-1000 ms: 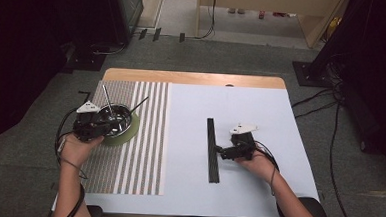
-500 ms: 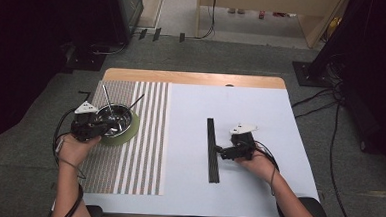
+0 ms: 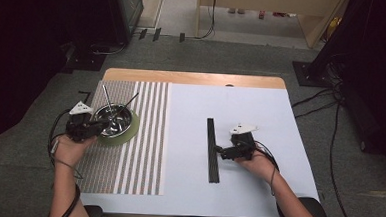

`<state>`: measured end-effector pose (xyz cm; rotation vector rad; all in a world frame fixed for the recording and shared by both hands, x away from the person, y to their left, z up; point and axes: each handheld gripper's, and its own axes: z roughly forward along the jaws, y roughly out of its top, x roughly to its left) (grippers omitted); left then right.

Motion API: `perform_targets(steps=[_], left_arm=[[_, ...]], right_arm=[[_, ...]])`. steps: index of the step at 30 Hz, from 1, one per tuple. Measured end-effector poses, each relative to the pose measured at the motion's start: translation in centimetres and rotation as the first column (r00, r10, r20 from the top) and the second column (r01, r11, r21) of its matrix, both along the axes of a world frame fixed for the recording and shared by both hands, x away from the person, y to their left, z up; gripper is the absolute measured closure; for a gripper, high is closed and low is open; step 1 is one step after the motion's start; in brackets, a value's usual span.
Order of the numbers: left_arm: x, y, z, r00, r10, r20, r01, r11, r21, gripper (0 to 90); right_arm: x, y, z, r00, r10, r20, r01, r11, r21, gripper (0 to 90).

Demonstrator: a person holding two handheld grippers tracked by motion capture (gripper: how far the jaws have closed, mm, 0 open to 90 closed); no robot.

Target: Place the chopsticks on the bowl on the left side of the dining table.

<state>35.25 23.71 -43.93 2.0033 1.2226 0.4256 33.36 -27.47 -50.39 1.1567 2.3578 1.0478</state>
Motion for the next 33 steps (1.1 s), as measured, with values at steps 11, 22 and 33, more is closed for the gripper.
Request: perform_targets(steps=[11,22,33], left_arm=[[0.0,0.6,-0.3,0.9995,0.026,-0.015,-0.026,0.9996,0.007,85.3],[0.0,-0.1,0.6,0.9994,0.033,0.008,-0.032,0.9993,-0.020,68.0],[0.0,-2.4,1.7,0.9994,-0.003,0.034,0.004,0.9997,-0.023,50.9]], right_arm=[[0.0,0.0,0.0,1.0000,0.000,0.000,0.000,1.000,0.000,8.3],[0.0,0.0,0.0,1.0000,0.000,0.000,0.000,1.000,0.000,8.3],[0.0,0.0,0.0,1.0000,0.000,0.000,0.000,1.000,-0.002,8.3]])
